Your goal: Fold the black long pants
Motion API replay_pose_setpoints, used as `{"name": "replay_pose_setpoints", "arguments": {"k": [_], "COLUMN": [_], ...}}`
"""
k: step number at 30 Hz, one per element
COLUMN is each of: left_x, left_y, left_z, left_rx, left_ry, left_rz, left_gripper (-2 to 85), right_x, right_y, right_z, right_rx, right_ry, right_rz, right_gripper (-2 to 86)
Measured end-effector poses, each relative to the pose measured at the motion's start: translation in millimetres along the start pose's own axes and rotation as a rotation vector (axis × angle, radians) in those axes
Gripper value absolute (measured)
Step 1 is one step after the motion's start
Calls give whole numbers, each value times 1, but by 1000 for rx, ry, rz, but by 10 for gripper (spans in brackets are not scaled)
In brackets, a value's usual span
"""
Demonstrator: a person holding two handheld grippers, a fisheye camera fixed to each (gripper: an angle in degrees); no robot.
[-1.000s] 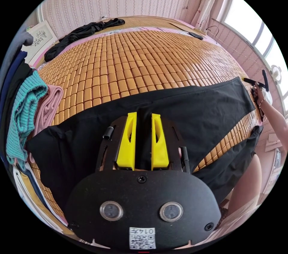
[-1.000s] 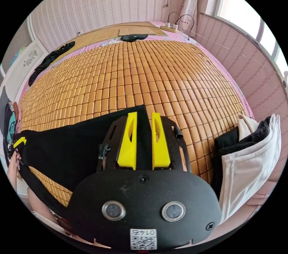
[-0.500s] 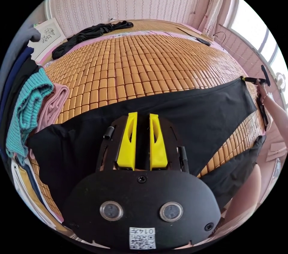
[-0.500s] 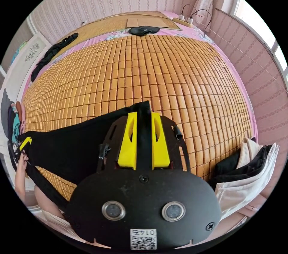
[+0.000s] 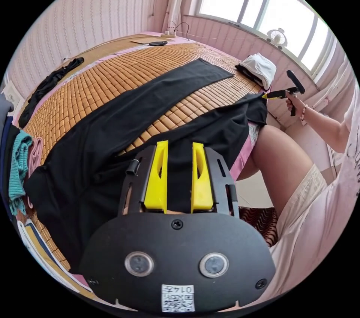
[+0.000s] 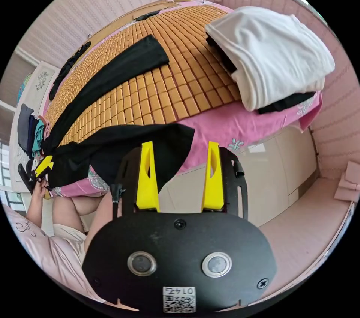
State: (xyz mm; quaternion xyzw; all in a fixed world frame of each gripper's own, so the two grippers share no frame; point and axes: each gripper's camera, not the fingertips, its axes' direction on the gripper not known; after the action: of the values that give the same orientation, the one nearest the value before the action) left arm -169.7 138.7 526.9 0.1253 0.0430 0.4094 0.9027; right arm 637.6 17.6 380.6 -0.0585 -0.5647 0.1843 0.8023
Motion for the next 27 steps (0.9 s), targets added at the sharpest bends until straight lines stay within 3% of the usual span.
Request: {"name": "replay_pose_setpoints", "arguments": {"k": [3,7,10,19,22,27], "left_x": [7,13,14,18,19,26], "left_y": [-5,-16,-14,-19,-21,-28], "left_z": [37,44,45,16,22,7], "left_rx": [-109,-151,-140,-56,-76,-49], "left_ry": [9,-37,7,4,-2,-25], "left_rz": [-69,-38,-39,-31,-32,11], "left_gripper": [95,61,25,-7,6,54], "right_x": [28,39,44,35,33,41], "right_y": [8,14,16,-53,-72,-48], "right_z": [13,-13,-38,-89,-82,-62], "right_rx": [-13,-22,1,23,63,43], "right_ry": [-178,-142,-184,-147,-48,-119], "right_rz": [99,43,-11,-131,-109,-108], "right_gripper": [120,13,-3,8,49,105]}}
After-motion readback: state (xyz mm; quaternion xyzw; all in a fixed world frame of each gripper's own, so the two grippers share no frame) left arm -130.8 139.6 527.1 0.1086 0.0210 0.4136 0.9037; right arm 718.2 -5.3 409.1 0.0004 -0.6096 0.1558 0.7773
